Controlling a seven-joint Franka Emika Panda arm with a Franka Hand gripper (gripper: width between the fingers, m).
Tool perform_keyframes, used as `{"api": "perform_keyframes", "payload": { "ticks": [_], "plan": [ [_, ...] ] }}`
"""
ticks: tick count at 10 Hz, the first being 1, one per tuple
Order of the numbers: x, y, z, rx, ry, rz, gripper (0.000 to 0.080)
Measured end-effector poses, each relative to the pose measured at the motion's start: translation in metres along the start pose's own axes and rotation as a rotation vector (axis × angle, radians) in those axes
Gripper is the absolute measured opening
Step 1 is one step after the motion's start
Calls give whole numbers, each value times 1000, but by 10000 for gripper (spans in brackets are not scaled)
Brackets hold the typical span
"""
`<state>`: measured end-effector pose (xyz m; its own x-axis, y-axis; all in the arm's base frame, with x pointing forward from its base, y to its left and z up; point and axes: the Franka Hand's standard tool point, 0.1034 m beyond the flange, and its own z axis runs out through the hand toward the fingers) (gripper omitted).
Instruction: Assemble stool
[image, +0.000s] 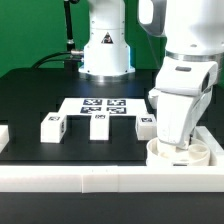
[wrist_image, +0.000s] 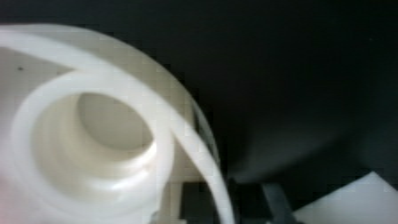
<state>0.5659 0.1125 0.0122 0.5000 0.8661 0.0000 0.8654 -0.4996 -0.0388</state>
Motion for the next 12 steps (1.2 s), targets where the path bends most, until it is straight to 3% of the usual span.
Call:
{"api": "perform_keyframes", "payload": {
  "ticks": [2,4,5,6,7,9,12],
  "plan": [
    [0,0,0,1,-1,1,33],
    [-1,1,-8,4,-8,1,386],
    [0,1,-16,3,-9,0,522],
    [0,2,-23,2,-12,-2,522],
    [-3,3,-39,7,-25,1,623],
    [-13,12,-58,1,-24,26,641],
    [-59,28,-56,14,-36,87,649]
  ]
}}
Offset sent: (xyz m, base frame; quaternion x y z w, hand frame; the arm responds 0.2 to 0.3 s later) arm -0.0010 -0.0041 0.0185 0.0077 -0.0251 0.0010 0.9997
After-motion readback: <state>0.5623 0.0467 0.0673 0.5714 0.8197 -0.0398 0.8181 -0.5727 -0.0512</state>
